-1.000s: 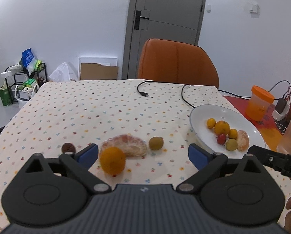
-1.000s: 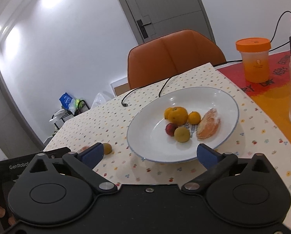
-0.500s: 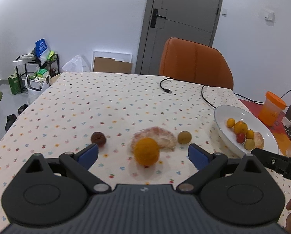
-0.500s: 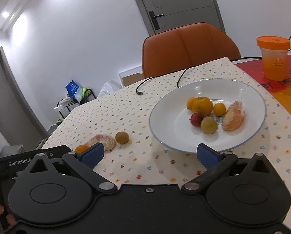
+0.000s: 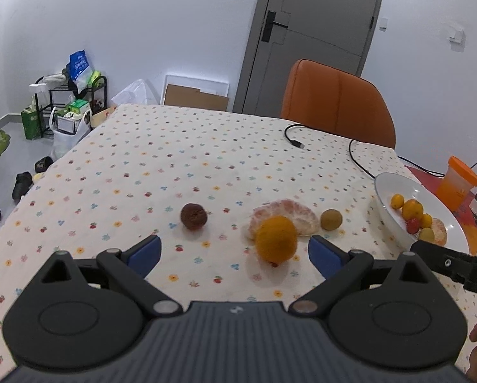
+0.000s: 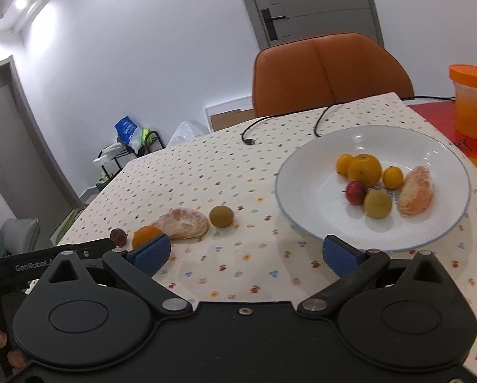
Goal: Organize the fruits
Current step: 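Move both grippers back to the remaining loose fruit, then grasp the large orange with the left gripper while the right grasps an olive-green fruit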
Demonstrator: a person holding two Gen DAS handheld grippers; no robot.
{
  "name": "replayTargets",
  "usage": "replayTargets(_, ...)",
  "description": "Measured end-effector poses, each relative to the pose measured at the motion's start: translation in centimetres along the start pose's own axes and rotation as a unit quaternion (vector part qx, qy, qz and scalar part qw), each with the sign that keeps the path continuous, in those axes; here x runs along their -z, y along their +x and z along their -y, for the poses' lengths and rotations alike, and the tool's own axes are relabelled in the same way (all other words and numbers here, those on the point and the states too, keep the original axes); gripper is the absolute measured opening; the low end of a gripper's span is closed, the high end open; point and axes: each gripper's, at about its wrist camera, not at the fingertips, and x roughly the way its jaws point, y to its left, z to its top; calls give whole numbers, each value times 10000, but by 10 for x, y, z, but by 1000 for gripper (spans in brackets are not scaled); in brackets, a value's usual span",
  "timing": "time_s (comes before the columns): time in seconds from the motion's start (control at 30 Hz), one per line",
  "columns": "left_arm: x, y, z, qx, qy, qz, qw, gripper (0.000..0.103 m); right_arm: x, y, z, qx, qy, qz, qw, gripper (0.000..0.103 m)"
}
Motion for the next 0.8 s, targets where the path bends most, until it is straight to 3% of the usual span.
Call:
replayTargets(0.37,0,11,-13,162,-135,-34,9998,96,-1,18,-17,-143,-302,-100,9994,99)
replayTargets(0.5,-1,19,-8,245,-94,-106,9996,95,-4,26,-16,-139,-330,-227,9991,77)
replayTargets(0.73,-3,31,12,459,66,-137,9988,83,-5,31,-8,-202,-331,-295,9988,67)
replayTargets(0.8,-2,38,16,465,63,-228,9986,72,-6,32,-7,-213,-352,-304,9987,65)
